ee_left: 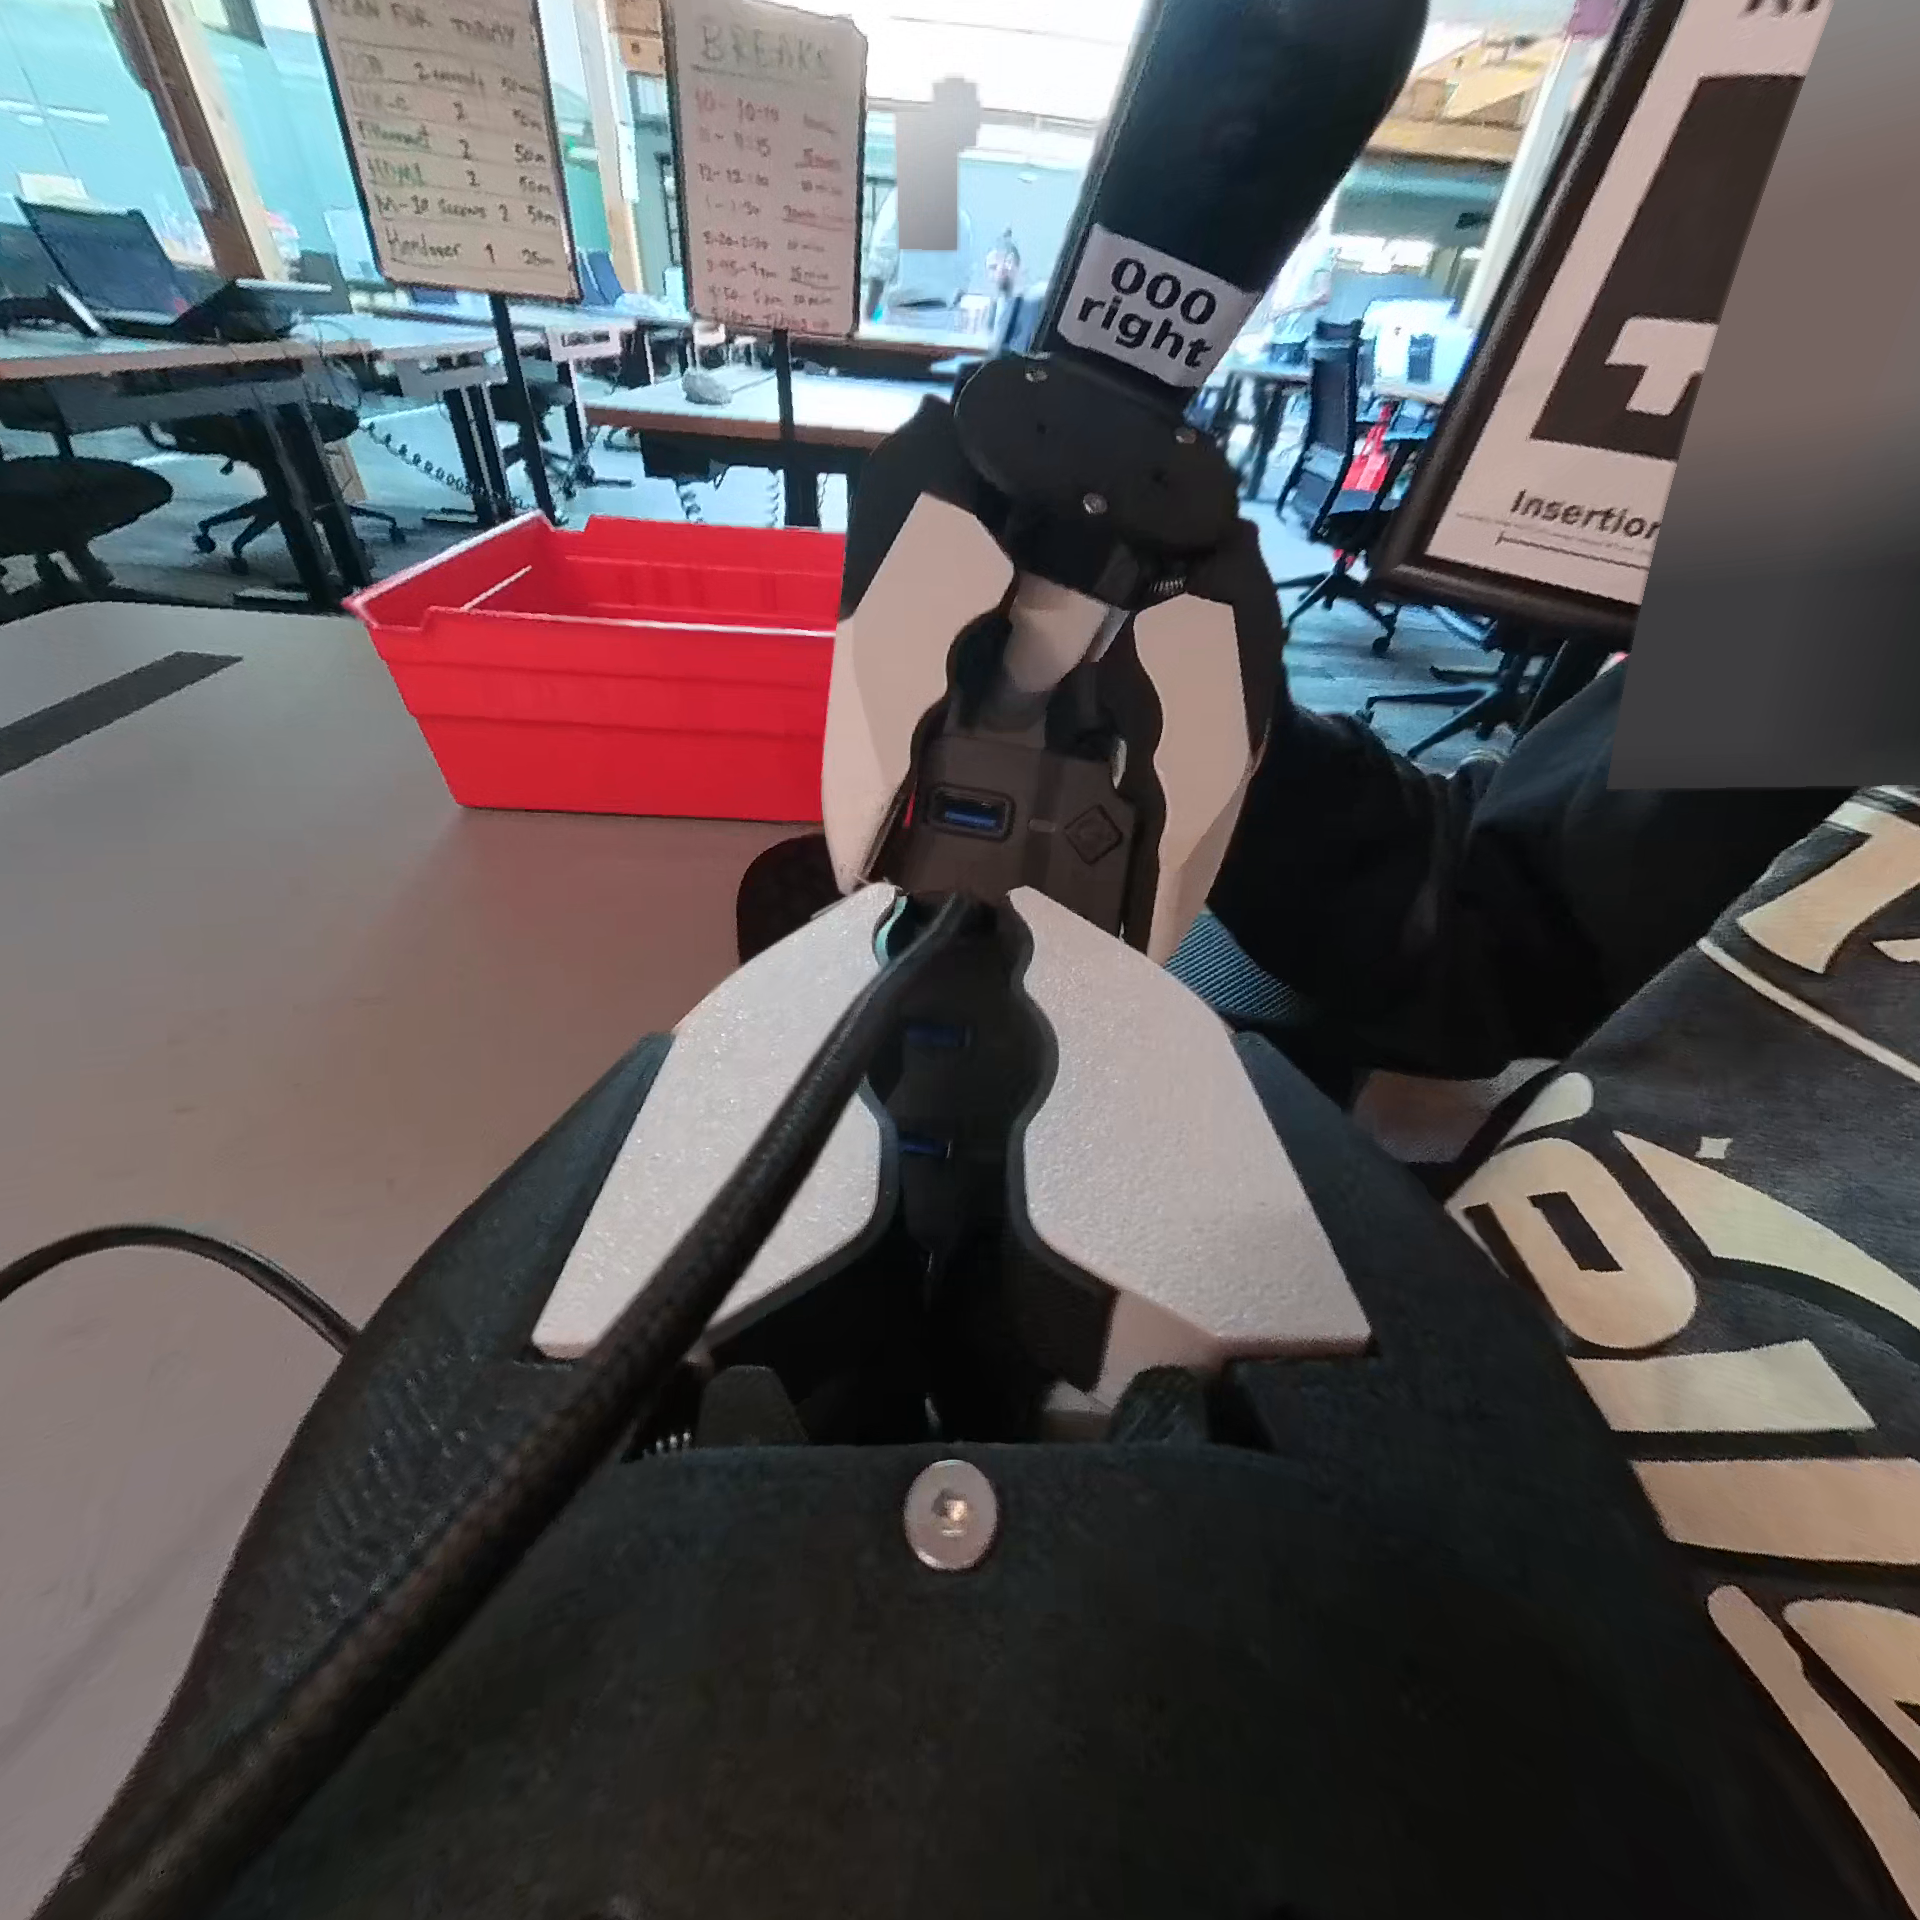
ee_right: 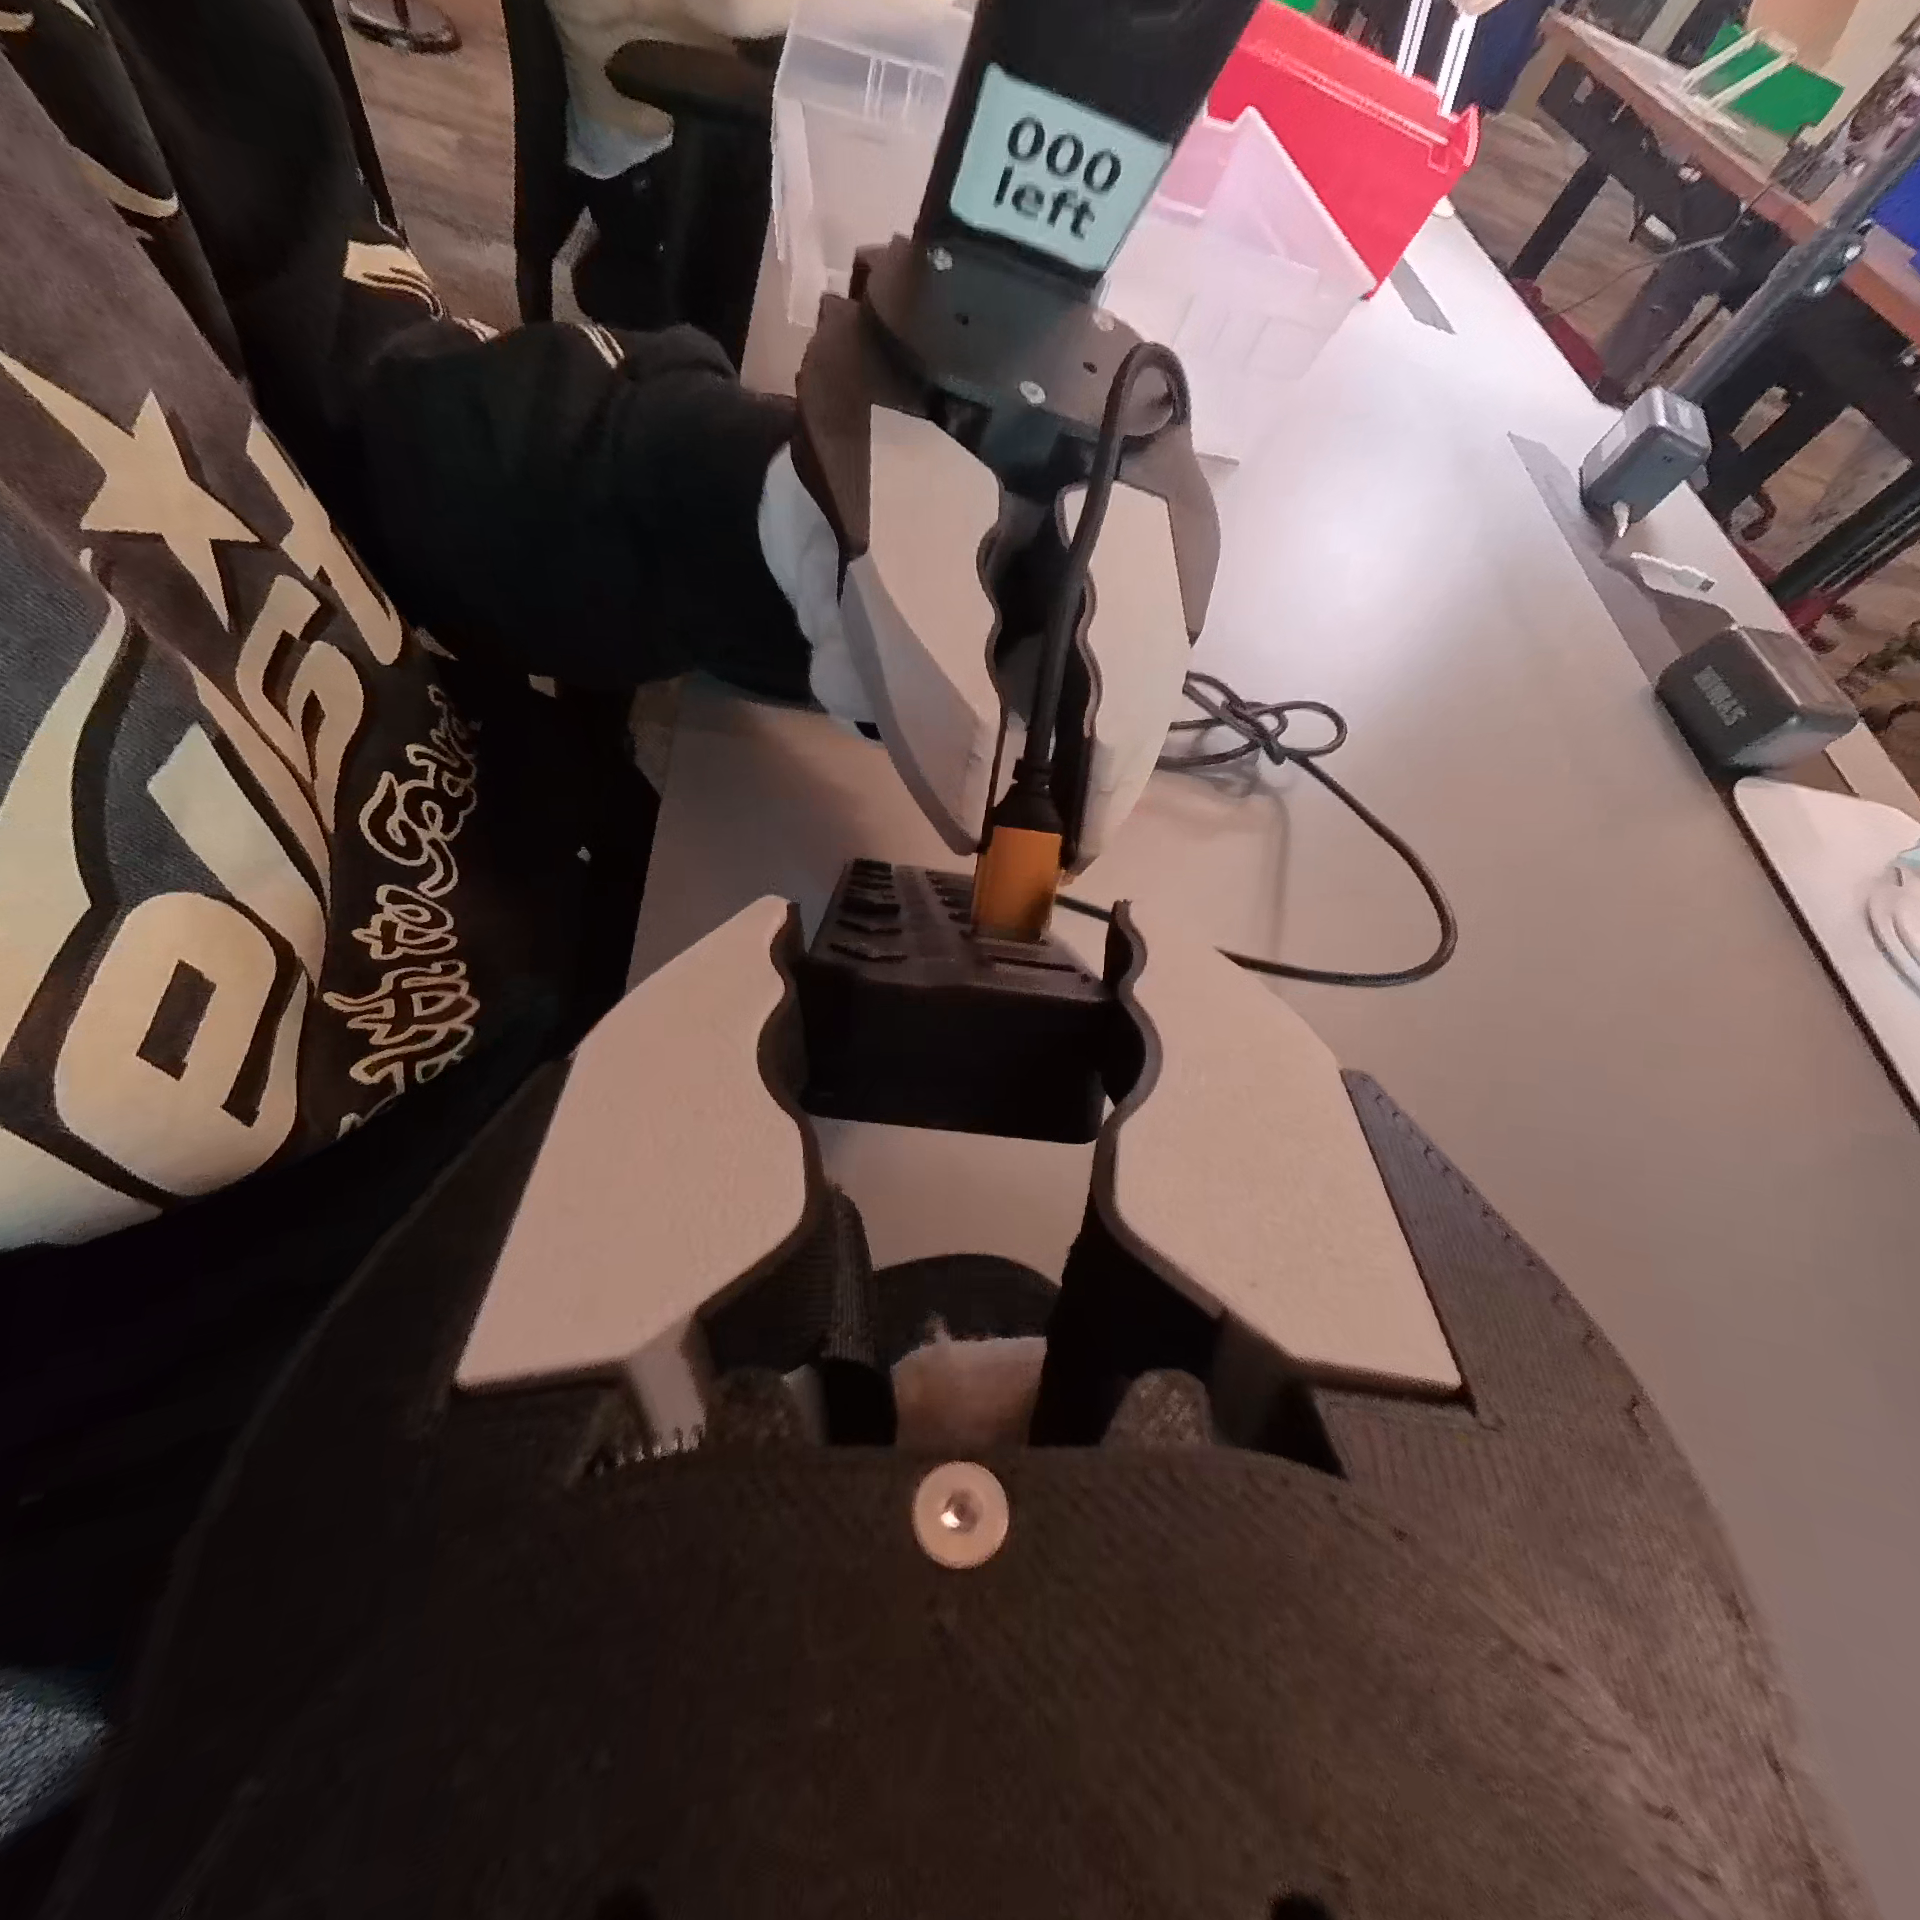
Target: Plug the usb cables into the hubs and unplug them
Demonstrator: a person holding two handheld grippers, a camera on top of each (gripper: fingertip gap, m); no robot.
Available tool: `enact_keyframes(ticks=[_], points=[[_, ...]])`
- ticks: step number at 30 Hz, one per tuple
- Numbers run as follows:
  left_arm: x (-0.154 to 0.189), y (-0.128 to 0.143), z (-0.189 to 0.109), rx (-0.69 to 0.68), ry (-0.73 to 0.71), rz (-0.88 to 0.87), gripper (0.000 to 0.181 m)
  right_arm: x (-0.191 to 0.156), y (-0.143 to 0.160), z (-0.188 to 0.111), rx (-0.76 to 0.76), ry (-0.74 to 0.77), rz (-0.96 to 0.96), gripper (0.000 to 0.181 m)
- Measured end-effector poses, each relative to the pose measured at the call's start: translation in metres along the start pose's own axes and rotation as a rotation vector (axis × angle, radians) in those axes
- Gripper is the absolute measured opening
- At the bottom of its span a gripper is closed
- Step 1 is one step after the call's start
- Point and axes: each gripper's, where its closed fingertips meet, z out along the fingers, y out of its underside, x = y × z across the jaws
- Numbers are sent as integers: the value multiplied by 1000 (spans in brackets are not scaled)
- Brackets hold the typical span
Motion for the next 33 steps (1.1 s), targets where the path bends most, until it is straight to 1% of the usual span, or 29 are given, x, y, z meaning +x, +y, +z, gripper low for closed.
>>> enact_keyframes(ticks=[1,2,3,4,5,7,9,12,17,20,22,24,27,30,31,33], points=[[-1,2,2,-27,-16,5,15,1,4,-1,-12,-5,9,55],[-4,10,5,-105,-45,14,15,3,7,-3,-20,-8,19,55],[-11,27,7,-247,-108,37,23,6,12,-5,-29,-4,31,55],[-18,37,6,-331,-170,51,27,8,23,-7,-71,-4,45,55],[-20,41,4,-370,-197,56,29,12,35,-9,-114,3,70,56],[-22,42,-1,-390,-249,61,31,20,56,-14,-171,29,126,56],[-25,43,-6,-411,-286,74,33,28,69,-17,-192,52,182,56],[-28,47,-10,-446,-324,102,34,30,86,-21,-254,52,230,56],[-26,48,-12,-446,-331,111,34,26,119,-24,-441,50,278,55],[-25,50,-13,-454,-339,120,34,23,133,-25,-523,49,296,55],[-22,48,-17,-441,-349,126,34,26,131,-27,-507,65,311,58],[-17,42,-26,-401,-350,119,34,30,121,-32,-459,96,310,69],[-13,25,-55,-324,-408,111,34,42,94,-45,-328,181,273,78],[-16,6,-108,-268,-543,108,34,54,55,-62,-140,287,197,84],[-18,1,-132,-264,-607,106,33,55,41,-69,-79,315,170,84],[-22,-4,-191,-291,-774,93,32,54,18,-80,19,350,126,82]])
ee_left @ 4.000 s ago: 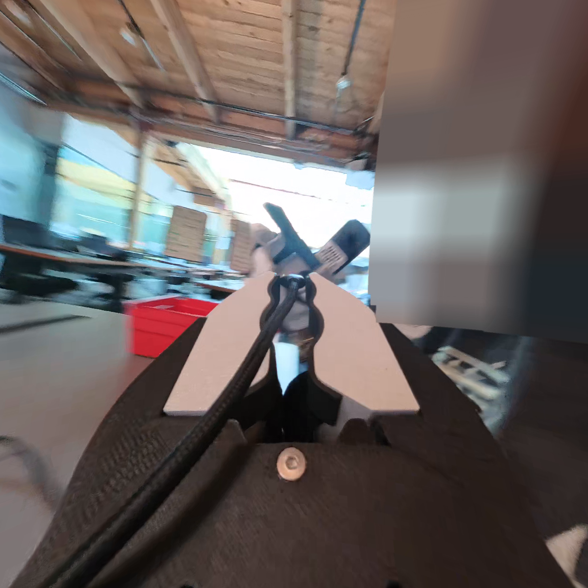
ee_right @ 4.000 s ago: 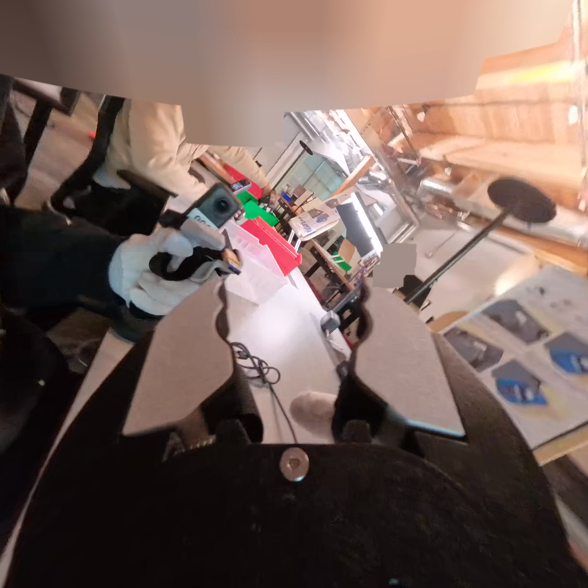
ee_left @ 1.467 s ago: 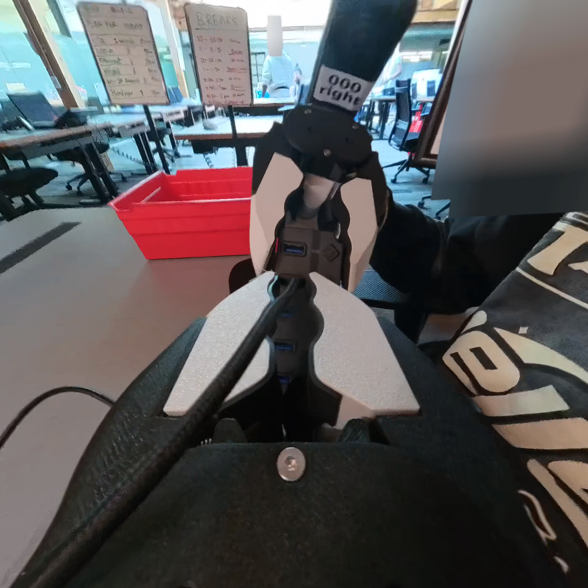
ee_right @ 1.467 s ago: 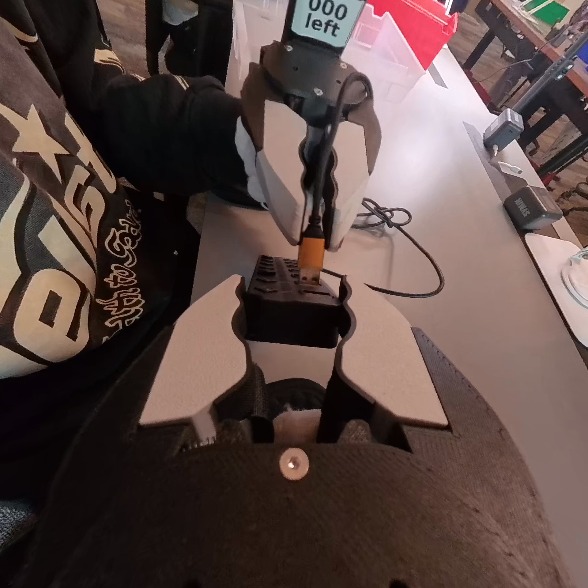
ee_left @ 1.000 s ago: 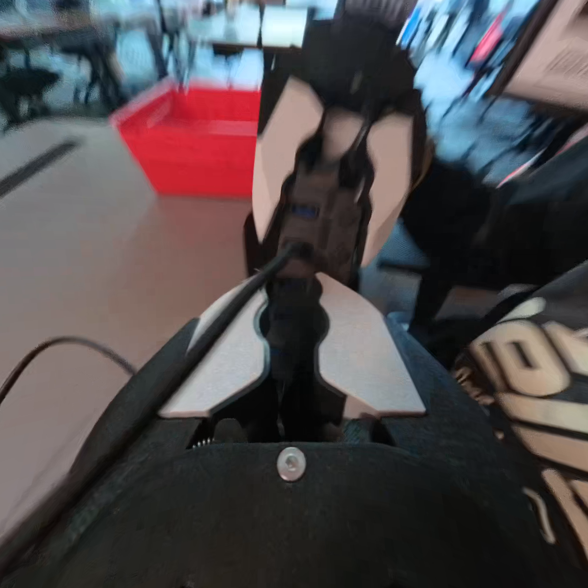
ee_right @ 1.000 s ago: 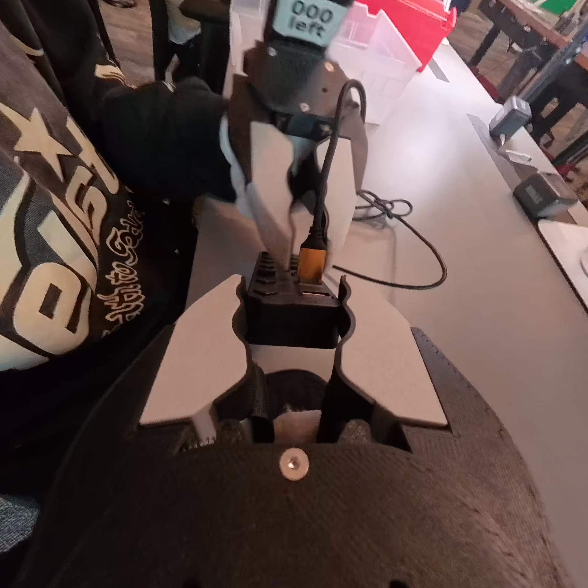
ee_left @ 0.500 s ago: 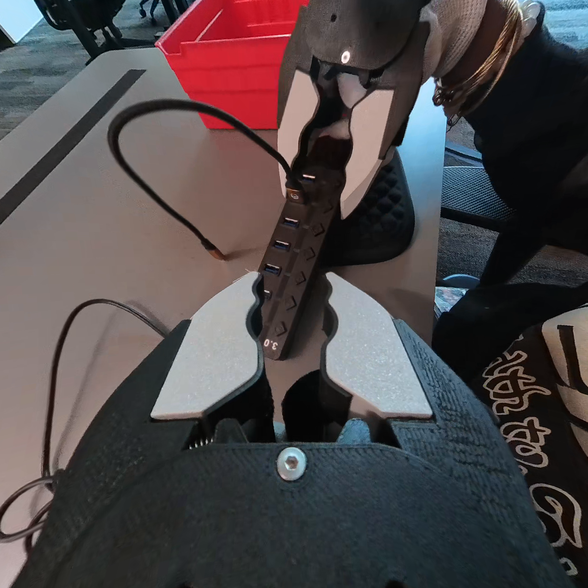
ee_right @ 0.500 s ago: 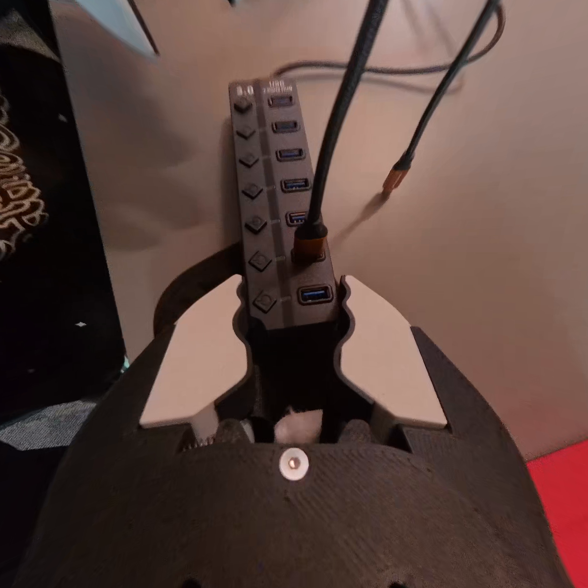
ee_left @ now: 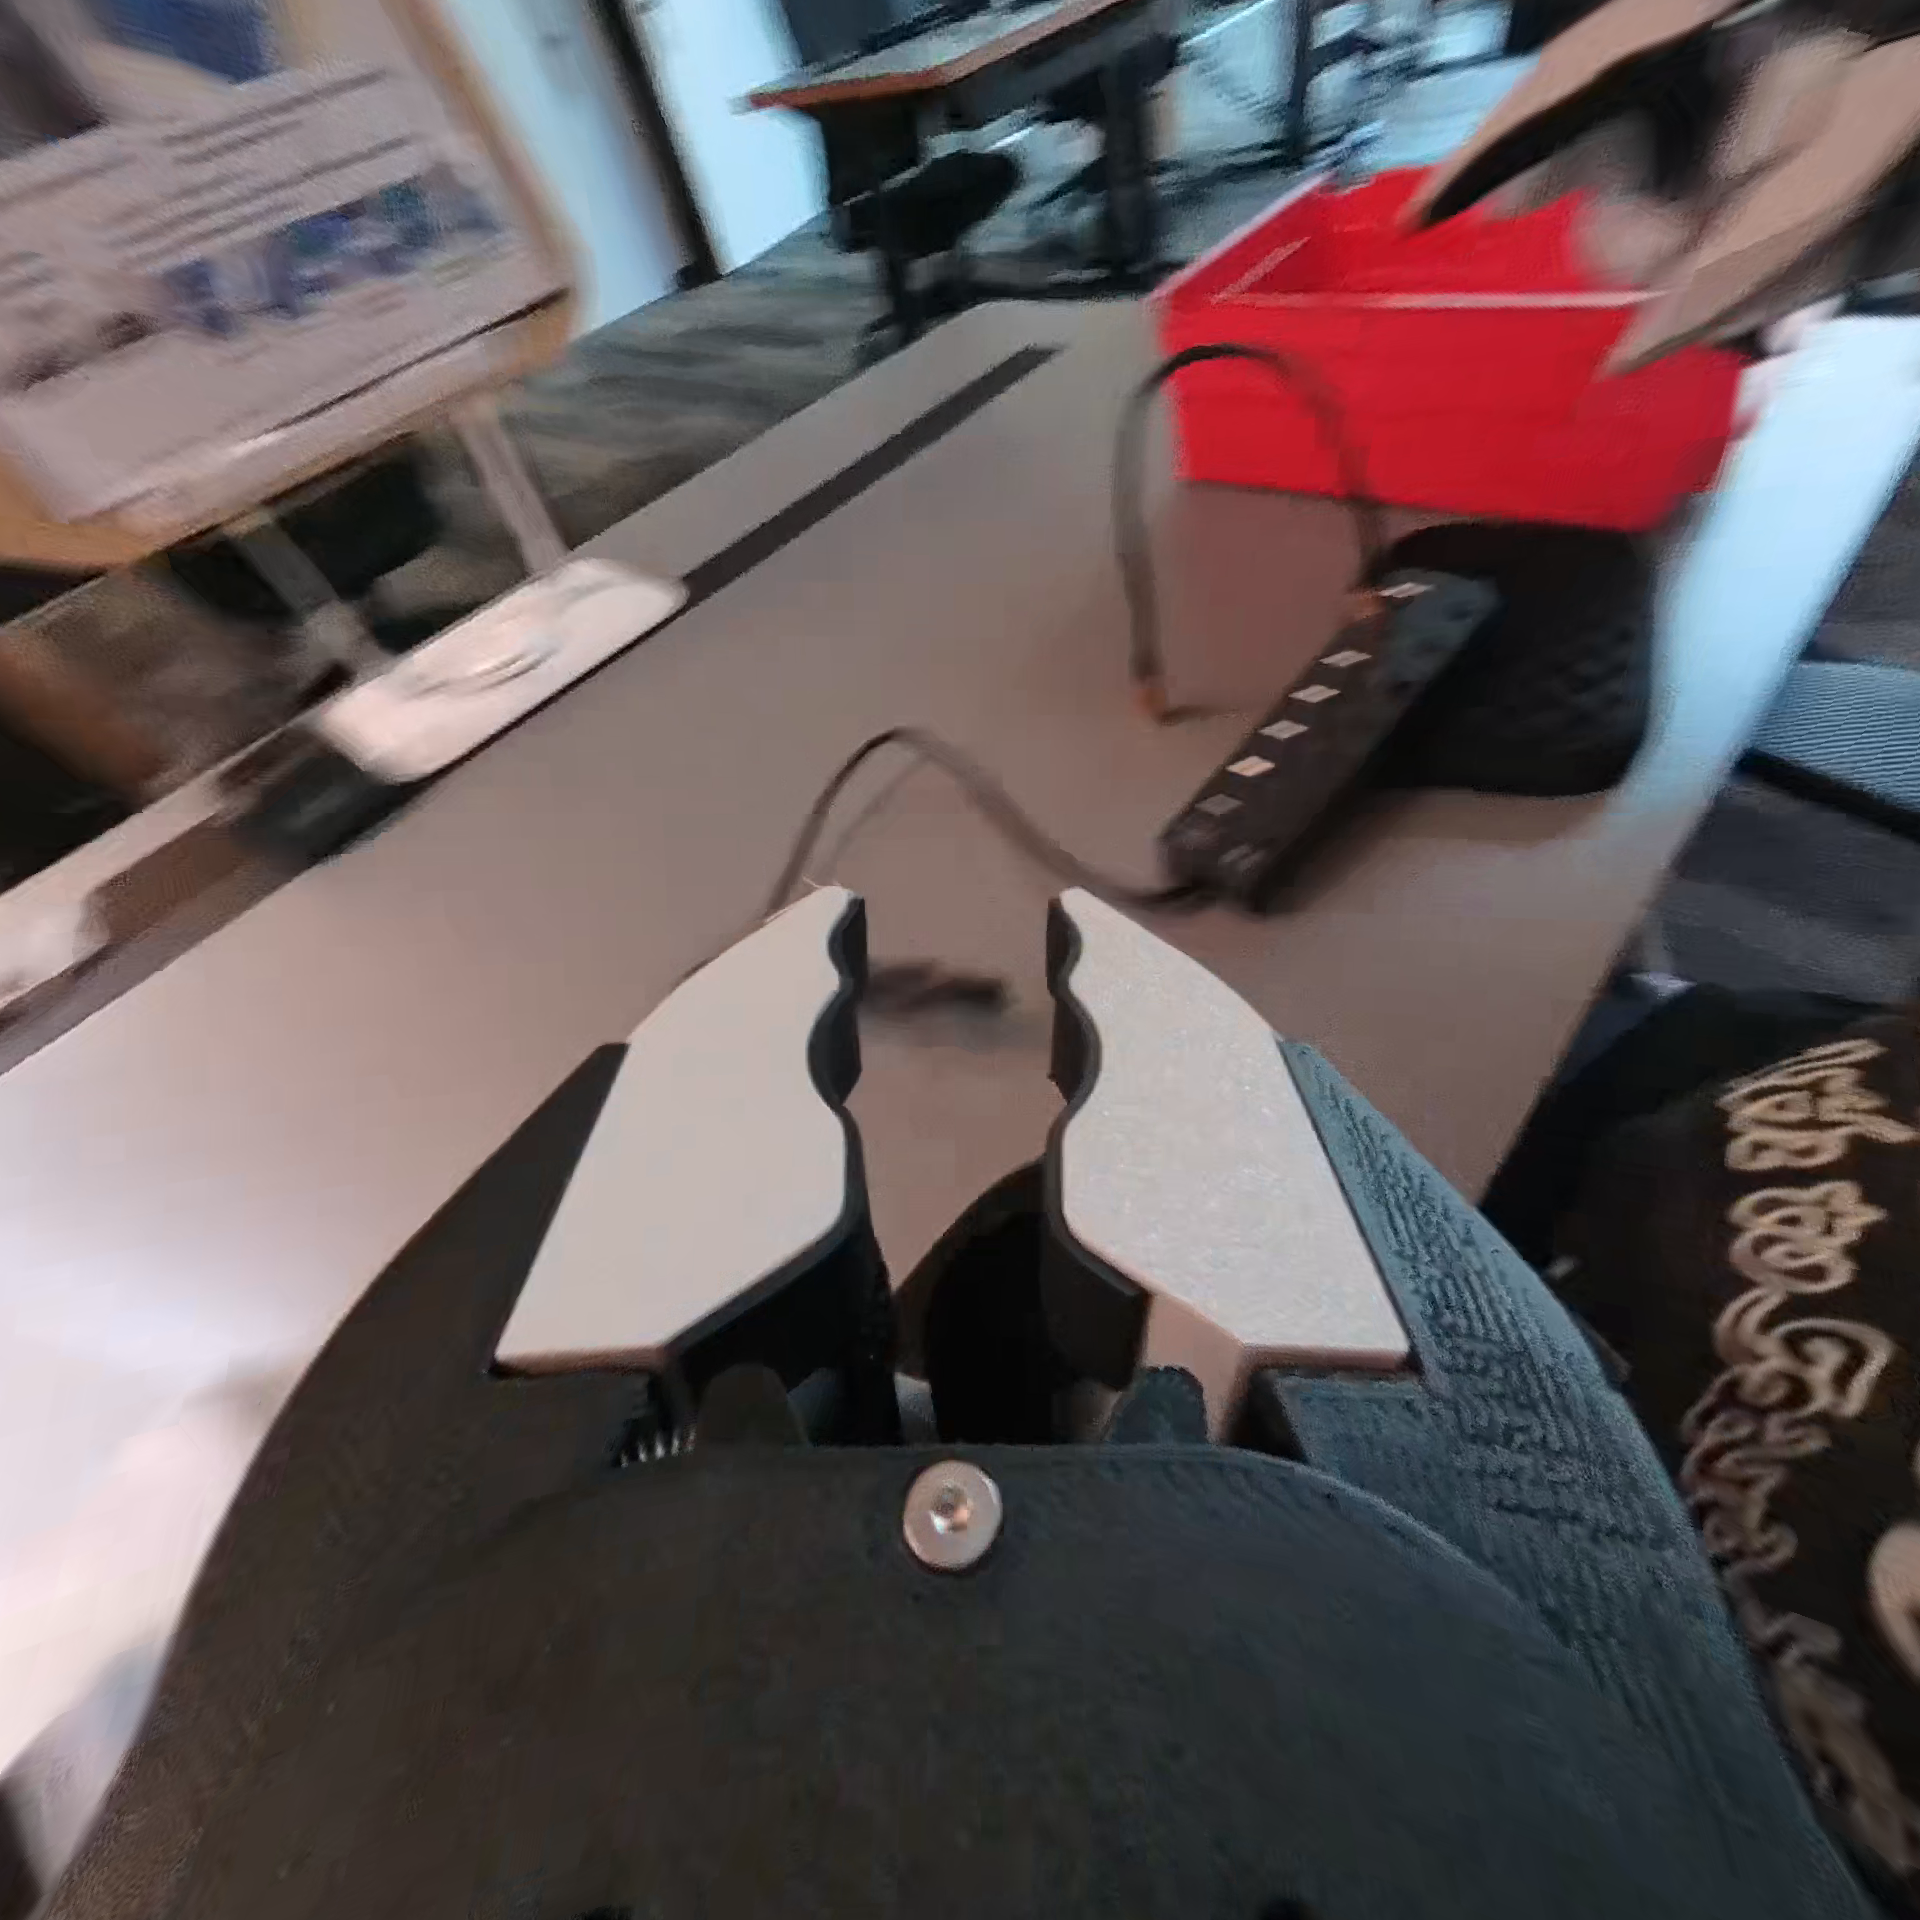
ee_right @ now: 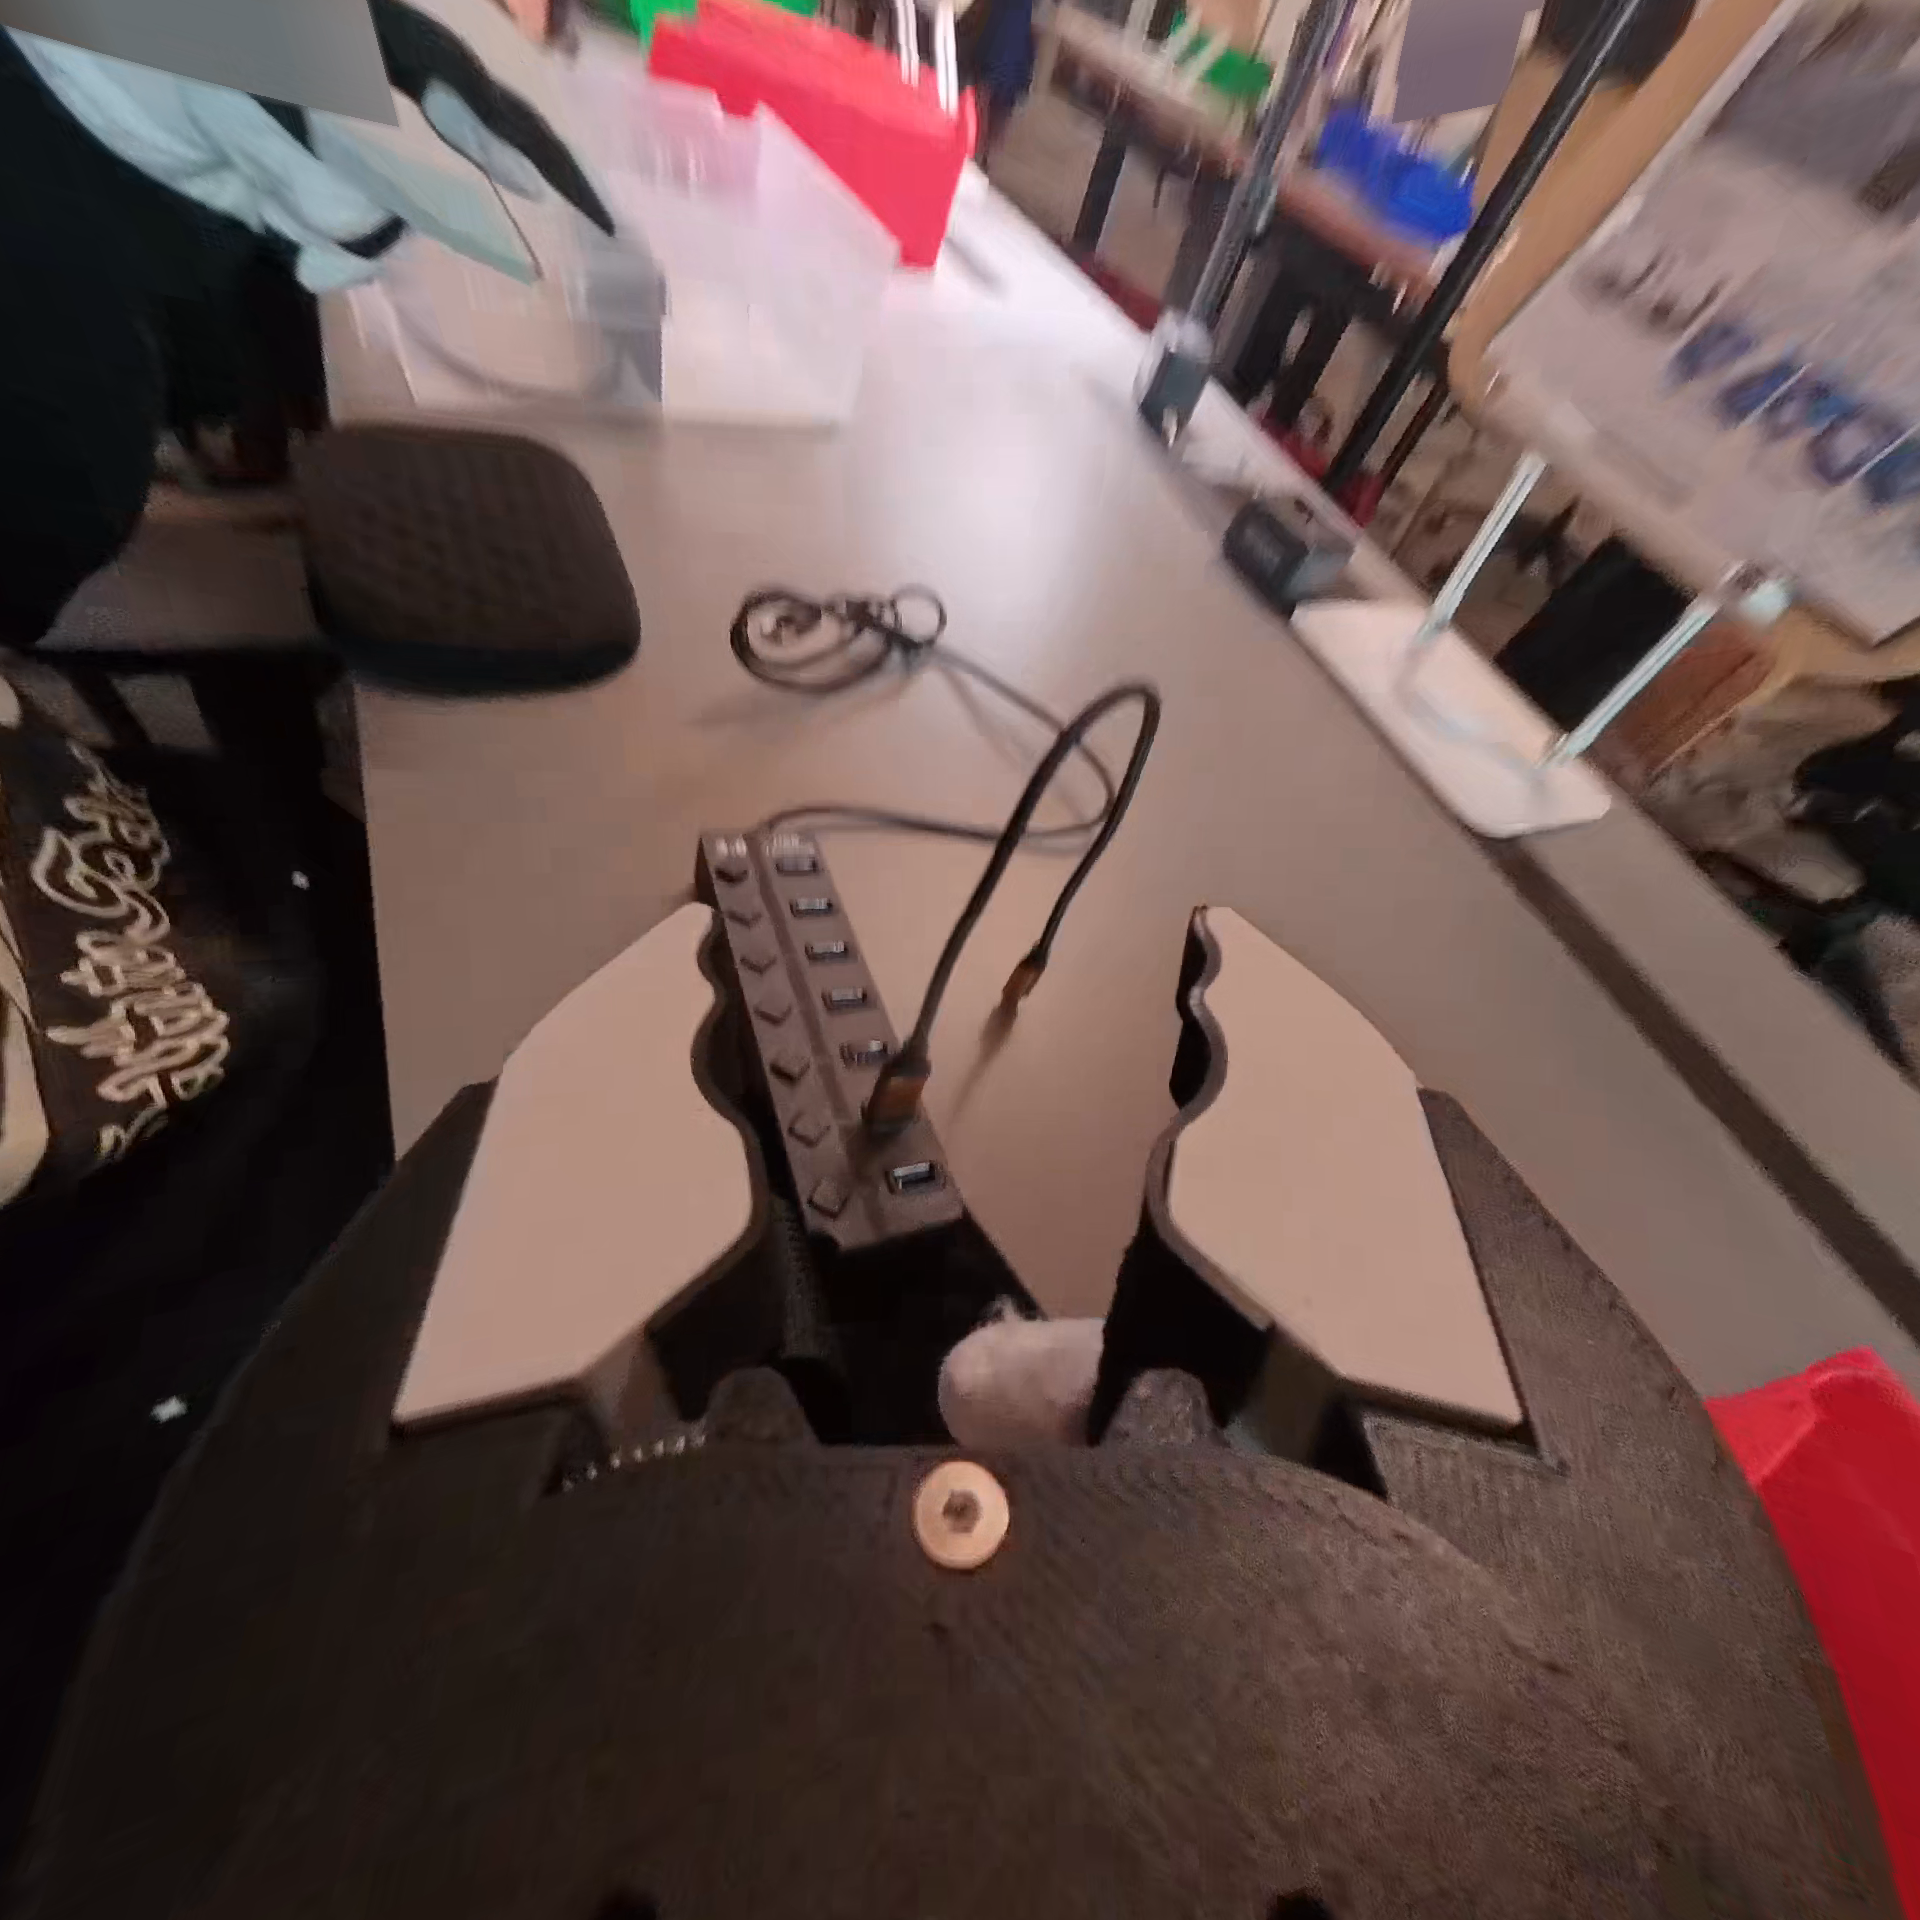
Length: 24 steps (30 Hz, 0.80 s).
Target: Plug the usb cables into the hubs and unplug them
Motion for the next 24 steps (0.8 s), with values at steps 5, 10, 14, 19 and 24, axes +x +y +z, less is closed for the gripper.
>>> enact_keyframes(ticks=[5,10,14,19,24], points=[[-105,59,-110,-246,-370,-171,31,-8,-33,-17,137,39,-73,77],[-135,137,-156,-583,-244,-293,29,-19,-37,-11,135,15,-102,74],[-120,174,-149,-780,8,-342,29,-23,-31,1,89,1,-119,73],[-113,206,-136,-974,41,-316,31,-34,-29,7,74,-42,-174,69],[-105,226,-131,-1090,100,-303,32,-33,-33,0,102,-25,-185,66]])
